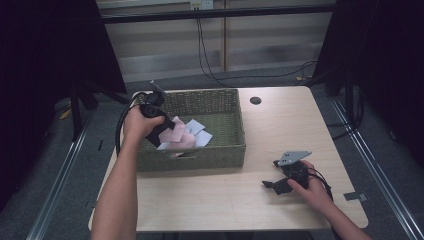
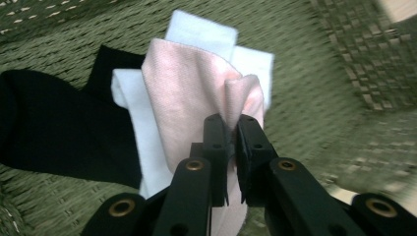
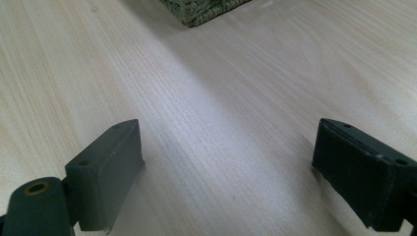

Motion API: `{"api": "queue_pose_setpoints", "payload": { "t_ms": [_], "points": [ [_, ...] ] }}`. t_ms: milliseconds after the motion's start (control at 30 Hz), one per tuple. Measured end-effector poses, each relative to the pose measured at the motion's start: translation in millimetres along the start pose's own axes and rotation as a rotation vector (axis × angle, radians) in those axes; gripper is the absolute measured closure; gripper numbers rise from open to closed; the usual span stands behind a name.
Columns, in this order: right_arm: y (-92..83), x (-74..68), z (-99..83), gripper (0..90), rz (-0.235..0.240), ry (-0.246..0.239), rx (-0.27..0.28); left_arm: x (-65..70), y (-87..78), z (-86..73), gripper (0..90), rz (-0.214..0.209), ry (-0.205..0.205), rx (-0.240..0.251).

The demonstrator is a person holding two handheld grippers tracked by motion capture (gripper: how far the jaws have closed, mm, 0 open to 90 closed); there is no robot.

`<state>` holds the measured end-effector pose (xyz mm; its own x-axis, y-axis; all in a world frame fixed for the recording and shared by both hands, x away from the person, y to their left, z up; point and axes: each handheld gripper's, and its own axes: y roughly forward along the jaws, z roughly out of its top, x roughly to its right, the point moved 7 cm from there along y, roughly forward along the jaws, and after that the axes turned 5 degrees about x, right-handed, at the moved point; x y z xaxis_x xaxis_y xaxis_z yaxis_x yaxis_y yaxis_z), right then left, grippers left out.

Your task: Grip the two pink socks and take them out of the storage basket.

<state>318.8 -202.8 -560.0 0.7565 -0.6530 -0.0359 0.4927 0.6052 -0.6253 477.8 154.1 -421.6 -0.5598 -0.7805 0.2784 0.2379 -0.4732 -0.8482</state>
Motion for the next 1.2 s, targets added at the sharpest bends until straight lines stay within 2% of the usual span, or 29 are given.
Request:
{"api": "queue_pose_setpoints", "payload": {
  "t_ms": [133,267,400,533,567,933,1033,1200],
  "points": [
    [0.0,0.0,0.0,10.7,0.0,0.0,0.0,10.2,-14.8,6.1,84.1,-0.018,0.016,0.016],
    [0.1,0.1,0.1,10.7,0.0,-0.001,0.001,12.5,-22.1,8.2,84.3,-0.015,0.017,0.011],
    [0.1,0.1,0.0,10.7,0.0,-0.002,0.001,17.9,-31.8,11.1,84.3,-0.03,0.017,0.013],
    [0.1,0.1,0.0,10.7,0.0,-0.002,0.0,24.0,-40.3,11.2,84.3,-0.061,0.02,-0.006],
    [0.1,0.1,0.0,10.7,0.0,-0.002,0.0,25.5,-44.1,10.8,84.3,-0.062,0.029,-0.016],
    [0.0,0.1,0.0,10.7,0.0,-0.002,0.0,42.2,-67.9,16.7,84.2,-0.085,0.072,-0.002],
    [0.0,0.1,0.0,10.7,0.0,-0.002,0.0,52.9,-76.9,18.3,84.2,-0.109,0.088,0.005],
    [0.1,0.1,0.0,10.7,0.0,-0.002,0.001,61.9,-84.3,18.0,84.2,-0.117,0.108,-0.008]
  ]
}}
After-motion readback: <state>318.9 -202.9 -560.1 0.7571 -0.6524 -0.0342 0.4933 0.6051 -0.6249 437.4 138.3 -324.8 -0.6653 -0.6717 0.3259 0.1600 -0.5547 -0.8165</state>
